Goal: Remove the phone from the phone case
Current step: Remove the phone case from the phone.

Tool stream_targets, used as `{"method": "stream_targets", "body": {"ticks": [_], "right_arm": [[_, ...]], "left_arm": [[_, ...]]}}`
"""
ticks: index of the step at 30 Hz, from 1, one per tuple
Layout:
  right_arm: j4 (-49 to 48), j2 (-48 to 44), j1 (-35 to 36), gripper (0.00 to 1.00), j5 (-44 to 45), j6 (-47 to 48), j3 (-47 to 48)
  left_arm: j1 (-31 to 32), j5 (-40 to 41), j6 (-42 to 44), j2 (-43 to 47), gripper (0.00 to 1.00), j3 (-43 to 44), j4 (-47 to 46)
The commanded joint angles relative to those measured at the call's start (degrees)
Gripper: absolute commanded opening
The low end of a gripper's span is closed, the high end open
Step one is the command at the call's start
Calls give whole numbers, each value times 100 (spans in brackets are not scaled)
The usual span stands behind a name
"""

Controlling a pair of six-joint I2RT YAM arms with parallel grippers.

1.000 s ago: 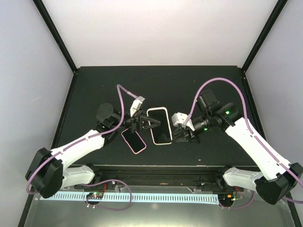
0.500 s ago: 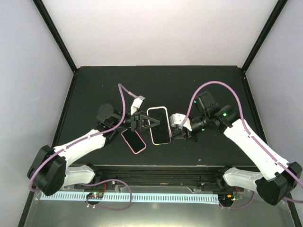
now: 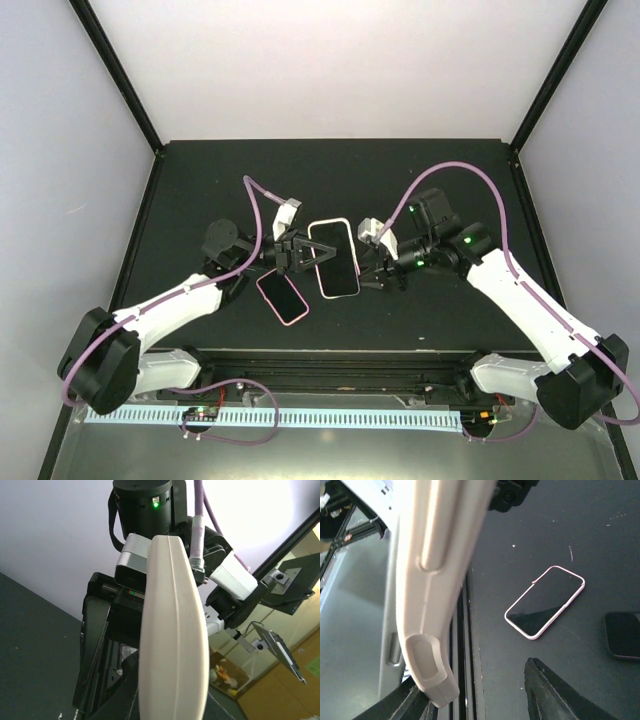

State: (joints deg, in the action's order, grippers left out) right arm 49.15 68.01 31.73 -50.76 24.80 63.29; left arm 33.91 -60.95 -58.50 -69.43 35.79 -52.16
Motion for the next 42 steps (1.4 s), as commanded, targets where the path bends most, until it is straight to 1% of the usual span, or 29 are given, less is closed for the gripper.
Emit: {"method": "stream_targets", "body": {"ticks": [1, 6, 7, 11, 14, 18, 20, 21, 23, 24, 25, 29, 31, 33, 34, 35, 37, 39, 40, 42], "right_arm": [[-1913, 187, -204, 47, 196, -1046, 52], [-2060, 188, -345, 48, -88, -1410, 137], [-2091, 179, -403, 50, -257, -1491, 141], [-2182, 183, -596, 57, -1467, -1730, 152], [-1985, 140, -606, 60, -1996, -1553, 197], [-1575, 25, -603, 58, -2218, -1214, 239], [-1384, -45, -599, 54, -2301, -1065, 232], [-1352, -78, -599, 51, -2314, -1067, 210], [-1369, -153, -610, 41, -2290, -1191, 158], [-1405, -188, -605, 33, -2253, -1320, 125], [-1473, -228, -608, 27, -2168, -1460, 82], [-1500, -441, -663, 17, -1925, -1651, -130], [-1482, -514, -765, 9, -1790, -1720, -251], [-1605, -563, -932, 2, -1729, -1936, -403], [-1773, -587, -1040, 1, -1704, -2137, -544], [-2007, -616, -1189, 1, -1732, -2385, -680], [-2617, -679, -1480, 1, -1809, -3022, -1119], [-3164, -730, -1715, 1, -1733, -3460, -1419], [-3256, -743, -1782, 1, -1518, -3527, -1504], [-3220, -774, -1848, 1, -1048, -3505, -1599]], "left_arm": [[408, -261, 4, 249, 1, 23, -521], [432, -179, 314, 319, 1, -116, -198], [438, -180, 403, 324, 2, -104, -84], [451, -192, 926, 312, 2, -12, 508], [454, -139, 1152, 223, 2, 97, 839], [455, -135, 1399, -18, 1, 413, 1269], [447, 63, 1573, -101, 2, 587, 1627], [447, 276, 1698, -132, 2, 659, 1825], [446, 637, 1871, -169, 2, 751, 2064], [437, 851, 1951, -194, 2, 791, 2191], [418, 1045, 2013, -228, 1, 842, 2314], [348, 1474, 2041, -567, 2, 1181, 2518], [311, 1765, 1987, -684, 4, 1347, 2594], [266, 2419, 1930, -692, 8, 1429, 2792], [248, 2751, 1922, -666, 19, 1430, 2810], [238, 3120, 1932, -655, 26, 1447, 2819], [217, 3623, 2026, -653, 40, 1545, 2994], [213, 4114, 2113, -640, 50, 1711, 3443], [218, 4331, 2159, -611, 53, 1780, 3708], [222, 4734, 2197, -488, 57, 1742, 4002]]}}
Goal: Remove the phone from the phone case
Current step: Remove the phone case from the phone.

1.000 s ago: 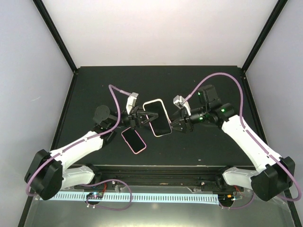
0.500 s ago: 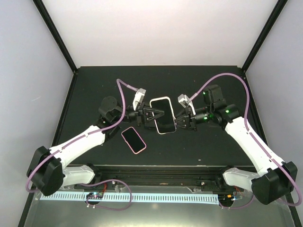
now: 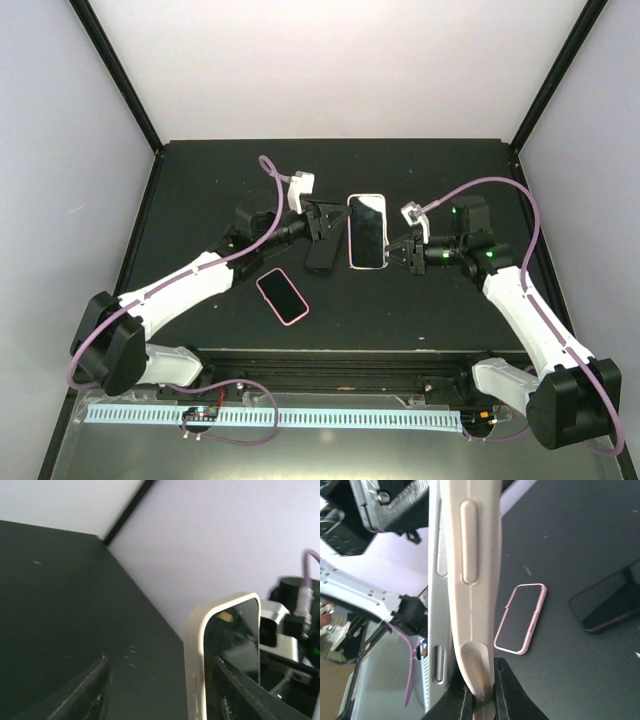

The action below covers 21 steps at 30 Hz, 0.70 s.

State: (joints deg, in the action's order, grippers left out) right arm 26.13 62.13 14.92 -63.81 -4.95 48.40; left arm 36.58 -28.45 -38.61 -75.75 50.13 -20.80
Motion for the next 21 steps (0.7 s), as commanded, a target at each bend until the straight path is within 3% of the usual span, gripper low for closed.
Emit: {"method": "stream_targets", "body": {"ticks": [1, 6, 14, 21], "right_arm": [[-909, -212, -171, 1, 480, -537, -164], [-799, -398, -171, 1, 1726, -908, -393], [612, -441, -174, 1, 3490, -1130, -48], [1080, -478, -182, 1, 4014, -1144, -180]], "left_arm": [[-32, 1664, 199, 193, 58, 207, 914], [233, 2452, 355, 854, 61, -233, 1473], [1659, 3975, 1247, 1389, 60, -273, 2508], [2904, 5101, 1646, 1179, 60, -86, 3081]]}}
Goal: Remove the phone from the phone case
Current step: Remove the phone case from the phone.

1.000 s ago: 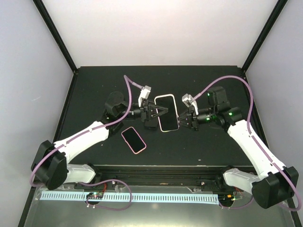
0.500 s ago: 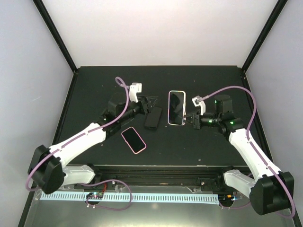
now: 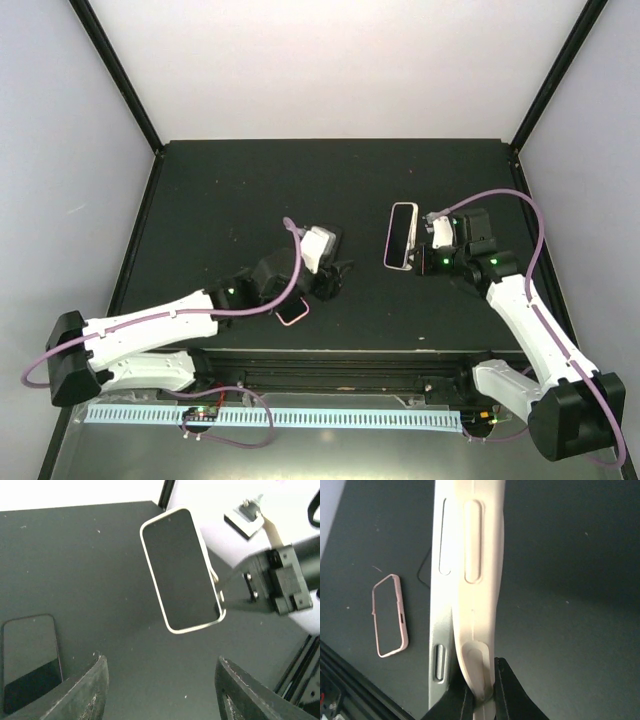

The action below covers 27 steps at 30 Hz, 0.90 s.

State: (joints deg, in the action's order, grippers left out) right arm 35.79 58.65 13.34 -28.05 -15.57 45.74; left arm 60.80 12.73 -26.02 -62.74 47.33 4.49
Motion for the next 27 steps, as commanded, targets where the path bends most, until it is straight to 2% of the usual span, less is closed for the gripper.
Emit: {"method": "stream_targets", "body": {"ticks": [1, 3, 7, 13, 15, 20, 23, 27], "right_arm": [[81, -153, -20, 1, 434, -138, 58], [56, -150, -22, 1, 428, -264, 1], [-91, -49, -50, 1, 267, -592, -188], [-355, 510, -69, 1, -230, -924, -279], [-434, 681, -64, 1, -127, -953, -263], [-209, 811, -69, 1, 375, -681, -97], [-327, 941, -68, 1, 379, -647, -190], [-457, 849, -67, 1, 358, -535, -169]], "left_arm": [[627, 1120, 394, -181, 61, 201, 593], [863, 1317, 396, -361, 62, 205, 643], [1050, 1689, 429, -916, 74, 204, 454], [1066, 2038, 393, -1821, 74, 420, 168], [1066, 2089, 368, -1939, 74, 430, 6], [1161, 1721, 496, -1940, 71, 620, -32], [1339, 1873, 681, -1758, 71, 230, -351], [1392, 1816, 229, -1399, 72, -406, -636]]}}
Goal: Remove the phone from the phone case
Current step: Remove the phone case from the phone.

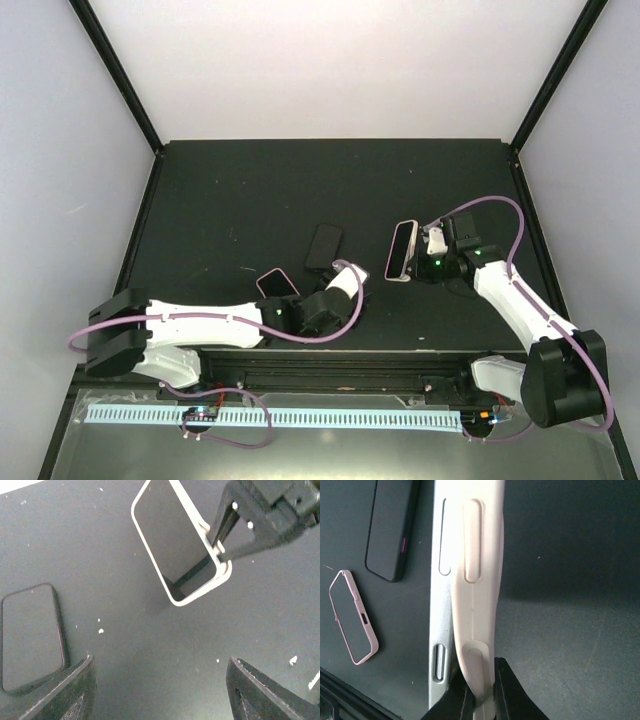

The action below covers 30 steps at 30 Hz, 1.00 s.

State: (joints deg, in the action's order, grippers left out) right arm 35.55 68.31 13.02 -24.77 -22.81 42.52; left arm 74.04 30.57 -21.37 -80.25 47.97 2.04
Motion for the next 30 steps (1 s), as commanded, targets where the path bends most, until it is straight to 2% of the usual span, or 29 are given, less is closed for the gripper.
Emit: {"method": "stream_targets", "body": {"ticks": [1, 5, 11, 12, 13, 15, 20, 24, 30], "right_arm": [[-443, -165, -31, 1, 79, 237, 139], [-424, -126, -36, 1, 117, 414, 121], [-74, -22, -36, 1, -1, 541, 315], [-71, -68, -35, 1, -104, 508, 249], [-73, -138, -31, 1, -193, 473, 192], [-95, -219, -36, 1, -346, 442, 104], [-6, 310, -35, 1, -191, 317, 302], [361, 980, -28, 1, -471, 621, 729], [-65, 1165, 181, 1, -674, 546, 473]], "left_arm": [[74, 6, -290, 404, 72, -618, -549], [84, -78, -50, 286, 73, -764, -1088], [96, -157, 24, -217, 77, -435, -1184], [99, -119, 28, -296, 82, -418, -1207], [92, -34, 21, -365, 95, -382, -1207], [84, 97, 68, -503, 99, -220, -1082], [79, 99, 149, -744, 96, 162, -650], [64, -38, -32, -788, 88, 282, -427], [-87, -342, -201, -1127, 80, 690, -248]]}}
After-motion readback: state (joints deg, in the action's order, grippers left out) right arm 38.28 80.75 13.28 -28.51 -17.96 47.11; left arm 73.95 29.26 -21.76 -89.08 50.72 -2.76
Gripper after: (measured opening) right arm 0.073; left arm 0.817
